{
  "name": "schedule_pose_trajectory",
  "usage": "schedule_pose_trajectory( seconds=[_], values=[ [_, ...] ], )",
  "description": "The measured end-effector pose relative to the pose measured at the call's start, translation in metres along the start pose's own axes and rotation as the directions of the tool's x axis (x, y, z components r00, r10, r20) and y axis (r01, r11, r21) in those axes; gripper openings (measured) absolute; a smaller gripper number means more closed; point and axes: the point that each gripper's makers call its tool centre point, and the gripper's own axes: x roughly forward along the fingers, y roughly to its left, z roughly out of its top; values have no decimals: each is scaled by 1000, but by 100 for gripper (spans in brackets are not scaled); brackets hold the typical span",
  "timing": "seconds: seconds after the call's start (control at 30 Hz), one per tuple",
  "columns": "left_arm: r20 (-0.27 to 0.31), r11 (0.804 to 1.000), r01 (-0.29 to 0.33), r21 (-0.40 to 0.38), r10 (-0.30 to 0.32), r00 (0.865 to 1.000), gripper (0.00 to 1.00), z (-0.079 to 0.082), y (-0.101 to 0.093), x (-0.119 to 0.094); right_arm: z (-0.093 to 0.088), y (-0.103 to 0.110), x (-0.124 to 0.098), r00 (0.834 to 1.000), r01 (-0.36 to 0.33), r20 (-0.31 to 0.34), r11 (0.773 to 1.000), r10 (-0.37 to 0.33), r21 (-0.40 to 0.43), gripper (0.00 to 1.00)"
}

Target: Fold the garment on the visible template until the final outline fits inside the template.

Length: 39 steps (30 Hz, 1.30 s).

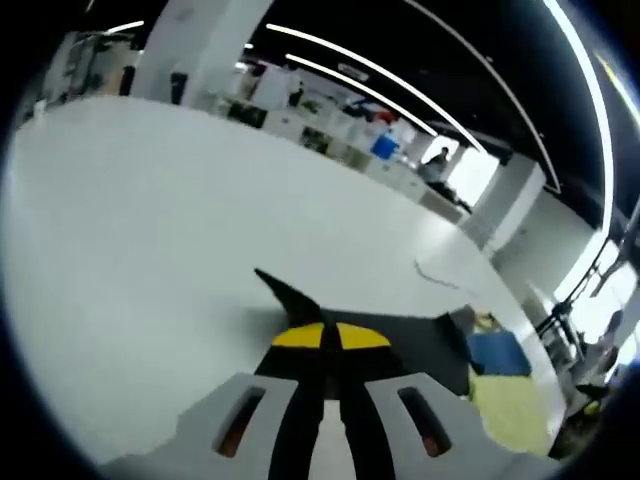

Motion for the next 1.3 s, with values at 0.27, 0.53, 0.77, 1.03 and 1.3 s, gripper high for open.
schedule_pose_trajectory(
  seconds=[0.27, 0.53, 0.77, 1.03, 1.3],
  values=[
    [41, 992, 125, 13, -126, 991, 0, 21, -76, 4, -5, -1, -10, 999, -9, 38, 1000, 9, 16, 88],
    [38, 956, 283, 74, -287, 957, 0, 27, -172, 15, -16, -18, -26, 998, -4, 63, 999, 1, 39, 87],
    [26, 916, 390, 94, -394, 919, 0, 20, -262, 31, -23, -39, -42, 996, 10, 92, 997, -16, 72, 87],
    [-23, 883, 460, 87, -460, 887, 0, -12, -335, 56, -31, -62, -50, 993, 9, 113, 995, -21, 102, 87],
    [-55, 862, 504, 54, -501, 864, 0, -50, -388, 82, -40, -79, -48, 994, 1, 112, 993, -14, 118, 87]
  ],
)
